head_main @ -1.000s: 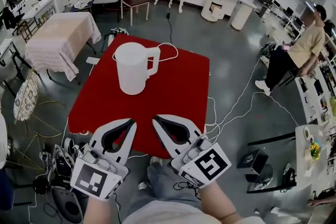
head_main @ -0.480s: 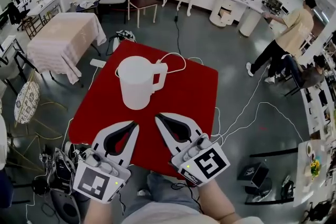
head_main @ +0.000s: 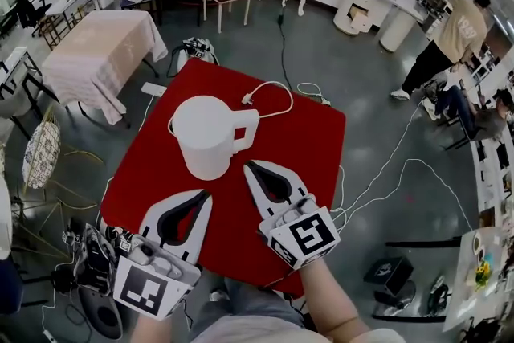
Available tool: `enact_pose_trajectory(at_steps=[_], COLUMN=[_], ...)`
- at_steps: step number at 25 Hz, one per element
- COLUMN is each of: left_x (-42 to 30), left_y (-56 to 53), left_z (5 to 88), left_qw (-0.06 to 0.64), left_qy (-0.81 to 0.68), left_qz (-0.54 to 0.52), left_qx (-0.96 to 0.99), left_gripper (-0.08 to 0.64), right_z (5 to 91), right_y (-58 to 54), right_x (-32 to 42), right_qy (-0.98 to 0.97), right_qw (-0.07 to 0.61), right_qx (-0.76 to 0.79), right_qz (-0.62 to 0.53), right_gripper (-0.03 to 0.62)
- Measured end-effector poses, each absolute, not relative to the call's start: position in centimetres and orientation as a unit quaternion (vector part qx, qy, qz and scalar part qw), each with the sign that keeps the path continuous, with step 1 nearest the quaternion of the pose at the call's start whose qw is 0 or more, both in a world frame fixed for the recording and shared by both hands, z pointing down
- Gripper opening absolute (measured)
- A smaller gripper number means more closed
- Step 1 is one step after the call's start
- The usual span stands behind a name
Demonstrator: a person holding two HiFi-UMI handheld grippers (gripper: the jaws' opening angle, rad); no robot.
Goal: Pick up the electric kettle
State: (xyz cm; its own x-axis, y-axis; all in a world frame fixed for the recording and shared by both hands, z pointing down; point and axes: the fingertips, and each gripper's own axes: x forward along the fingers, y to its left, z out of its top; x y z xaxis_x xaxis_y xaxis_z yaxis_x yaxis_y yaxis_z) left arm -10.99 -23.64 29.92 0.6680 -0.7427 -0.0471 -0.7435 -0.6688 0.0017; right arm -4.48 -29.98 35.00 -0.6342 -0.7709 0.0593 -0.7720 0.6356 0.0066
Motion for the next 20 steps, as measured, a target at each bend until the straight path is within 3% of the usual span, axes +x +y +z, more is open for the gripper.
enact_pose_trajectory(at_steps=[6,14,20], left_x=[-10.0,-9.6,-9.6], left_y=[-25.8,-28.1,-28.7], left_z=[31.3,32.6,33.6], left_qw=[0.004,-0.003,-0.011], left_qy=[0.399,0.395,0.396], left_qz=[0.014,0.009,0.004], left_qx=[-0.917,-0.919,-0.918], left_gripper=[0.011,0.011,0.011], right_z=[39.3,43.6,45.6], right_y=[-34.7,-39.2,-41.5], right_x=[-3.0,-1.6,-1.5], right_qy=[-0.891,-0.865,-0.852], right_qw=[0.054,0.089,0.103], right_qx=[0.45,0.492,0.512], right_qz=[0.03,0.038,0.038], right_gripper=[0.011,0.094,0.12])
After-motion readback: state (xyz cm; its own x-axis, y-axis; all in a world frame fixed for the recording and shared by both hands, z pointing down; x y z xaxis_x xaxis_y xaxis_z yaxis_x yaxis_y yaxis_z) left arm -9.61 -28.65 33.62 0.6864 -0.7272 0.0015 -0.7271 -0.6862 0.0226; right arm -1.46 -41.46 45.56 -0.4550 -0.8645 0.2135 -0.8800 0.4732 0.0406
